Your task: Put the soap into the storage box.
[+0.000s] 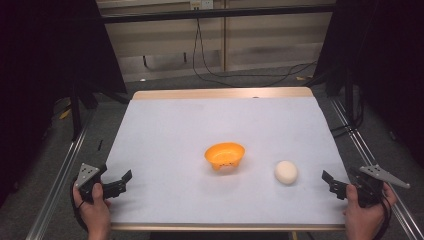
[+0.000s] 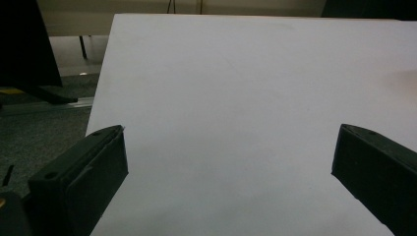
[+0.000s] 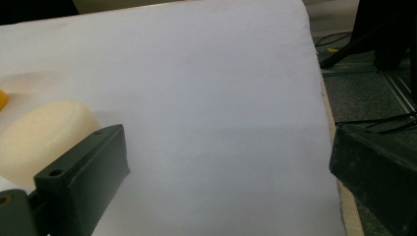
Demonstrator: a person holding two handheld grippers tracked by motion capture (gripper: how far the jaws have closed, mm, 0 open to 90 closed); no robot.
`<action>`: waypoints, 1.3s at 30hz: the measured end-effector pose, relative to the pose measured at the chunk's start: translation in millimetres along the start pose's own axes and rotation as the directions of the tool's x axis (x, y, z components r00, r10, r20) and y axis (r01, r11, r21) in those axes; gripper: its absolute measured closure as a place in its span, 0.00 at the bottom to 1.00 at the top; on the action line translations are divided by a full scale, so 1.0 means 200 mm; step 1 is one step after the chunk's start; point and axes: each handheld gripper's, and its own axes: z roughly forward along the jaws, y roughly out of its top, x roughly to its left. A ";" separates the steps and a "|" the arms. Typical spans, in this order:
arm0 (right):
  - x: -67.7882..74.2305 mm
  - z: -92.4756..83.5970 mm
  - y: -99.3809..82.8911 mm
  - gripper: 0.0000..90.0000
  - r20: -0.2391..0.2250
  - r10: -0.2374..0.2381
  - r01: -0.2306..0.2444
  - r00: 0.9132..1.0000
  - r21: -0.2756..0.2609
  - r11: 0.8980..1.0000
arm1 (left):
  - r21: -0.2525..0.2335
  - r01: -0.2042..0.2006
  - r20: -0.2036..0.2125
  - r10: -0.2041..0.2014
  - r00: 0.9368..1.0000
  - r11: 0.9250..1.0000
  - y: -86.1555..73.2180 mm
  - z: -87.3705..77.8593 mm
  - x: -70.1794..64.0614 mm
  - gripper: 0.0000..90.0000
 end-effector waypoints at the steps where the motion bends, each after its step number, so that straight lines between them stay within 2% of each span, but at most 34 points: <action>1: 0.00 0.00 0.00 0.02 0.000 0.000 0.000 1.000 -0.001 1.000 | 0.000 0.000 0.000 0.000 1.000 1.000 0.00 0.00 0.00 0.00; 6: 0.02 0.00 0.01 0.04 -0.020 -0.028 0.028 0.999 0.011 1.000 | 0.002 -0.011 -0.005 0.011 1.000 1.000 0.00 0.00 0.00 0.00; 7: 0.03 0.01 0.02 0.04 -0.039 -0.061 0.063 0.997 0.048 0.997 | 0.003 -0.012 -0.006 0.012 1.000 1.000 0.00 0.00 0.00 0.00; 8: 0.04 0.02 0.03 0.04 -0.054 -0.076 0.080 0.996 0.062 0.995 | -0.001 -0.008 -0.001 0.008 1.000 1.000 0.00 0.00 0.00 0.00; 10: 0.05 0.02 0.05 0.04 -0.078 -0.074 0.081 0.994 0.084 0.993 | -0.002 -0.006 -0.001 0.006 1.000 1.000 0.00 0.00 0.00 0.00; 13: 0.06 0.03 0.06 0.05 -0.074 -0.068 0.076 0.995 0.112 0.991 | -0.002 -0.006 -0.002 0.006 1.000 1.000 0.00 0.00 0.00 0.00; 14: 0.08 0.05 0.08 0.06 -0.061 -0.088 0.097 0.994 0.163 0.982 | 0.000 -0.008 -0.004 0.008 1.000 1.000 0.00 0.00 0.00 0.00; 15: 0.08 0.05 0.08 0.06 -0.064 -0.092 0.103 0.994 0.183 0.978 | 0.000 -0.008 -0.004 0.008 1.000 1.000 0.00 0.00 0.00 0.00; 20: 0.12 0.09 0.11 0.06 -0.117 -0.138 0.168 0.983 0.300 0.939 | -0.012 -0.025 -0.012 0.025 1.000 1.000 0.00 -0.01 -0.01 0.01; 23: 0.15 0.11 0.14 0.07 -0.166 -0.142 0.192 0.976 0.339 0.921 | -0.011 -0.026 -0.006 0.026 1.000 1.000 0.00 -0.01 -0.01 0.01; 24: 0.15 0.11 0.14 0.07 -0.166 -0.142 0.192 0.976 0.339 0.921 | -0.011 -0.026 -0.006 0.026 1.000 1.000 0.00 -0.01 -0.01 0.01; 26: 0.19 0.13 0.17 0.07 -0.201 -0.149 0.216 0.968 0.372 0.903 | -0.004 -0.024 -0.010 0.024 1.000 1.000 0.00 0.00 -0.01 0.01; 28: 0.21 0.14 0.20 0.07 -0.223 -0.162 0.240 0.961 0.387 0.890 | -0.006 -0.026 -0.005 0.026 1.000 1.000 0.00 0.00 -0.01 0.01; 29: 0.23 0.14 0.22 0.07 -0.223 -0.175 0.252 0.959 0.392 0.885 | -0.005 -0.027 -0.006 0.027 1.000 1.000 0.00 0.00 -0.01 0.01; 31: 0.24 0.15 0.23 0.07 -0.222 -0.182 0.259 0.958 0.395 0.881 | -0.005 -0.025 -0.009 0.024 1.000 1.000 0.00 0.00 -0.01 0.01; 32: 0.26 0.16 0.27 0.07 -0.233 -0.187 0.270 0.954 0.406 0.873 | -0.005 -0.026 -0.009 0.026 1.000 1.000 0.00 0.00 -0.01 0.01; 34: 0.27 0.17 0.28 0.07 -0.237 -0.189 0.274 0.953 0.405 0.872 | -0.006 -0.028 -0.009 0.028 1.000 1.000 0.00 0.00 -0.01 0.01; 36: 0.29 0.20 0.30 0.08 -0.256 -0.184 0.282 0.949 0.428 0.859 | -0.011 -0.040 -0.003 0.040 0.999 0.999 0.00 -0.01 -0.01 0.01; 37: 0.31 0.21 0.30 0.10 -0.254 -0.187 0.288 0.949 0.452 0.844 | -0.012 -0.039 -0.001 0.039 0.999 0.999 0.00 -0.01 -0.01 0.01; 38: 0.33 0.22 0.31 0.10 -0.259 -0.191 0.295 0.947 0.464 0.835 | -0.012 -0.039 -0.001 0.039 0.999 0.999 0.00 -0.01 -0.01 0.01; 39: 0.33 0.22 0.31 0.10 -0.259 -0.191 0.295 0.947 0.464 0.835 | -0.013 -0.027 0.008 0.027 1.000 1.000 0.00 -0.01 -0.01 0.01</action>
